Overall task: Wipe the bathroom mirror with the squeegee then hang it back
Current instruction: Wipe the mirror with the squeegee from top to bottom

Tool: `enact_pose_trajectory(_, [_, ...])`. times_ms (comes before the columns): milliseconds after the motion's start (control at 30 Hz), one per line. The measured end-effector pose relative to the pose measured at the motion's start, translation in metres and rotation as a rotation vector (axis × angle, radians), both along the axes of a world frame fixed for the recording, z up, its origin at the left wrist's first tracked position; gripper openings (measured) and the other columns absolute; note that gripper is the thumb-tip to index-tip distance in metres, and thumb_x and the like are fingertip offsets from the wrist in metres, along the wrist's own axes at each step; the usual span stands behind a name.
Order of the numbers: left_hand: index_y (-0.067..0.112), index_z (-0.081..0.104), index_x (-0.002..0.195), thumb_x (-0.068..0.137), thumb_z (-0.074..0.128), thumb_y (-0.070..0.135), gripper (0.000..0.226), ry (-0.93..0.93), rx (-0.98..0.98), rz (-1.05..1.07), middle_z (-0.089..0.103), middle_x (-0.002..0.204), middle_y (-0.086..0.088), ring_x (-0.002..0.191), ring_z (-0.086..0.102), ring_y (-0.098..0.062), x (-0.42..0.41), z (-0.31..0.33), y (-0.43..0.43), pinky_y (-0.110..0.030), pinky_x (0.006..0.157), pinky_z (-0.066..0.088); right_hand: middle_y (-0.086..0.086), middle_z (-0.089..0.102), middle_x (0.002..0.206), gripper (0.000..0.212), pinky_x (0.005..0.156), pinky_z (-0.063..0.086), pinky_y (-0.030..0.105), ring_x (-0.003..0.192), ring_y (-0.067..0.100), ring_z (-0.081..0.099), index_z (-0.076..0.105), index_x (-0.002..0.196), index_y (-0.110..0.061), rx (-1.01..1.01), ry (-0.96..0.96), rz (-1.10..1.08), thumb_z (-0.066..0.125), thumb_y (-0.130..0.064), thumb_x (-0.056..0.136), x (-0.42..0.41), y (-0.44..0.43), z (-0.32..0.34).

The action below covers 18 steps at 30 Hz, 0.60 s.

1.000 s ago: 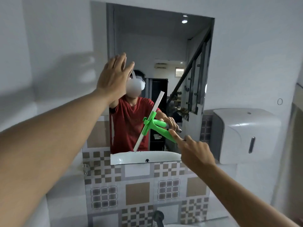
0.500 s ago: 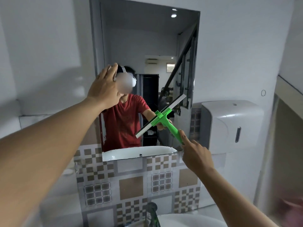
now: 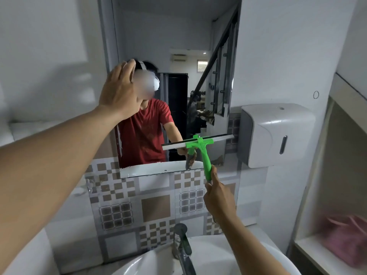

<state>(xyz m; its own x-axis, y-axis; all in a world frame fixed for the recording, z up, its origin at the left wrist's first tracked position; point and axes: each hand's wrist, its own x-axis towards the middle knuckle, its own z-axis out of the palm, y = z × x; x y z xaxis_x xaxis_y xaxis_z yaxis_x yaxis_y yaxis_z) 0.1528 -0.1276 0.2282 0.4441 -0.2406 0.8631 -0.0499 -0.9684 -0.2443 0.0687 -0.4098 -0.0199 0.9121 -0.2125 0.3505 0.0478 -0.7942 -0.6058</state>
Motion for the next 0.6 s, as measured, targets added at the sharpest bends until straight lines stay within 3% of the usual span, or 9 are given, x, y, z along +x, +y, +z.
enact_pose_trajectory(167, [0.003, 0.069, 0.127, 0.089, 0.067, 0.040, 0.053, 0.018, 0.062, 0.017, 0.021, 0.160, -0.011, 0.143, 0.023, -0.035, 0.003, -0.017, -0.005, -0.056, 0.114, 0.037, 0.009, 0.069, 0.102, 0.075, 0.047, 0.044, 0.026, 0.062, 0.012, 0.055, 0.005, 0.159, -0.030, 0.072, 0.019, 0.030, 0.050, -0.013, 0.102, -0.002, 0.008, -0.003])
enact_pose_trajectory(300, [0.003, 0.067, 0.130, 0.088, 0.068, 0.040, 0.056, 0.035, 0.062, 0.022, 0.020, 0.161, -0.011, 0.144, 0.022, -0.035, 0.003, -0.017, -0.004, -0.057, 0.112, 0.039, 0.007, 0.065, 0.092, 0.073, 0.060, 0.060, 0.043, 0.066, 0.019, 0.062, 0.004, 0.159, -0.030, 0.183, 0.031, 0.048, 0.049, -0.015, 0.103, -0.003, 0.022, -0.007])
enact_pose_trajectory(367, [0.004, 0.063, 0.136, 0.089, 0.067, 0.040, 0.060, 0.046, 0.055, 0.018, 0.020, 0.162, -0.011, 0.144, 0.021, -0.035, 0.003, -0.016, -0.003, -0.056, 0.114, 0.038, 0.008, 0.065, 0.091, 0.072, 0.061, 0.061, 0.043, 0.065, 0.020, 0.062, 0.004, 0.159, -0.029, 0.250, 0.045, 0.064, 0.047, -0.013, 0.103, -0.004, 0.030, -0.008])
enact_pose_trajectory(600, [0.002, 0.070, 0.127, 0.091, 0.063, 0.040, 0.053, 0.041, 0.075, 0.031, 0.018, 0.162, -0.011, 0.144, 0.018, -0.033, 0.004, -0.016, 0.000, -0.055, 0.114, 0.037, 0.009, 0.064, 0.082, 0.063, 0.064, 0.060, 0.053, 0.071, 0.028, 0.066, 0.010, 0.156, -0.034, 0.480, 0.051, 0.095, 0.041, -0.017, 0.104, -0.006, 0.059, -0.011])
